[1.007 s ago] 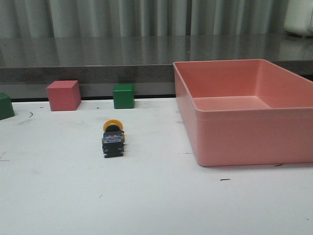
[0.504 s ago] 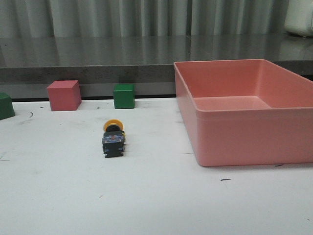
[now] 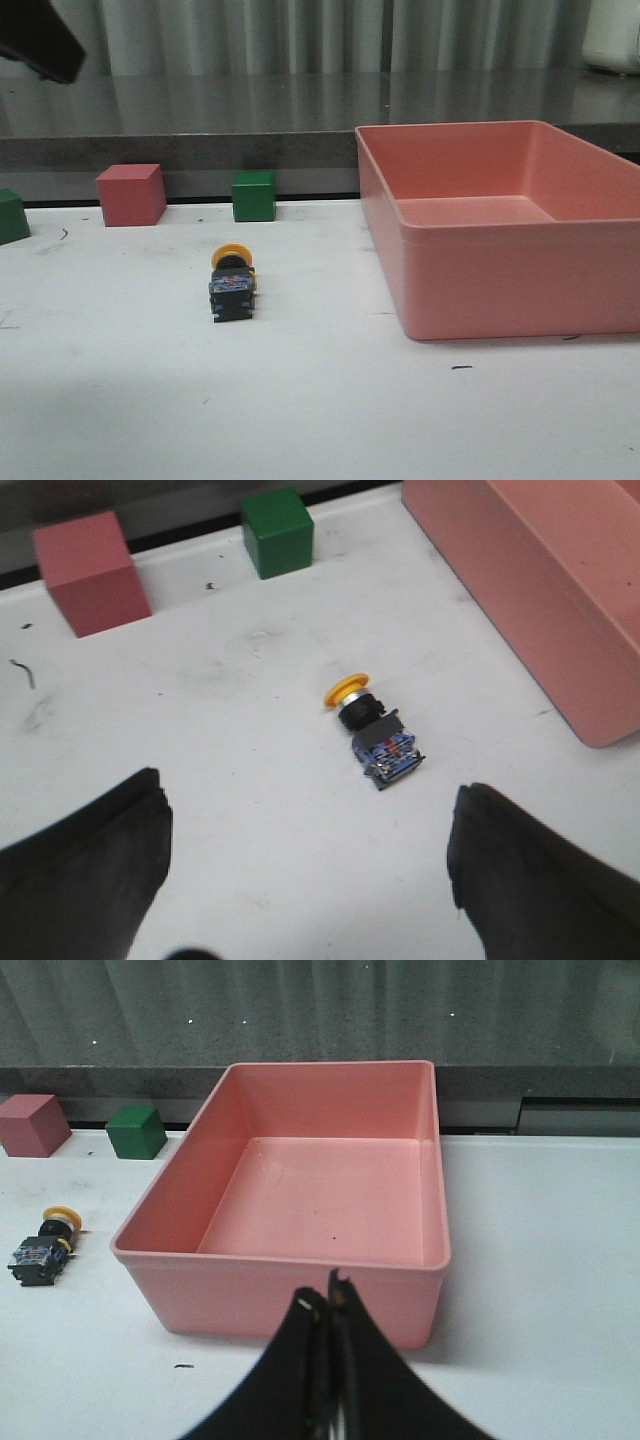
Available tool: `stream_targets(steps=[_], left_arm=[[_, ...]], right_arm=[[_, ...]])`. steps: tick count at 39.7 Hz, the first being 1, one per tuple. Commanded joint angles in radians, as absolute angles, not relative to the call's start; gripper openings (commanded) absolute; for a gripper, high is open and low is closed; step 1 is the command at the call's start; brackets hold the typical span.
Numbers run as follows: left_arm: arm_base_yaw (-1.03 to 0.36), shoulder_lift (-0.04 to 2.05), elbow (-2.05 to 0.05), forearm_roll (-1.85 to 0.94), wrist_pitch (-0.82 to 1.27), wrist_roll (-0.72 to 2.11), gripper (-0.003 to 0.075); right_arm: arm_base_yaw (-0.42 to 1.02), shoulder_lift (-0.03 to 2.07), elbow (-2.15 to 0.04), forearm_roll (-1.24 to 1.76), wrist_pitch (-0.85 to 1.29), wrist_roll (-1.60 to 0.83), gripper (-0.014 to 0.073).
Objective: Place and stand button with both arms
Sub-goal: 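Lower the left gripper over the lying button and close on it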
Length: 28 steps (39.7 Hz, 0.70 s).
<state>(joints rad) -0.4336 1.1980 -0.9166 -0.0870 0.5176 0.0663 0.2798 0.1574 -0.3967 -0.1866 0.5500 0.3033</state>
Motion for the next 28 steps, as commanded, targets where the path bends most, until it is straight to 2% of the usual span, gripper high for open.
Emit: stream_targets(steps=[1,11,22,28], left_arm=[[-0.472,1.288,-1.045,-0.096,0.53,0.066,0.0548],[-0.538,1.554,-1.302,-0.103,0.769,0.037,0.0547],[-0.541,1.726,-1.45,-0.094,0.867,-0.211,0.0547],[-0.541,1.83,-1.529,0.0,0.996,-0.378,0.0547]], right_arm=[[0.275,0.168,-0.424,-0.212,0.467,0.294,-0.007],[0.275,0.168,-0.424,-0.212,0.467,0.294,-0.007],[0.275,0.168,-0.424,-0.212,0.467,0.294,-0.007],[0.275,0.168,-0.424,-0.212,0.467,0.294,-0.007]])
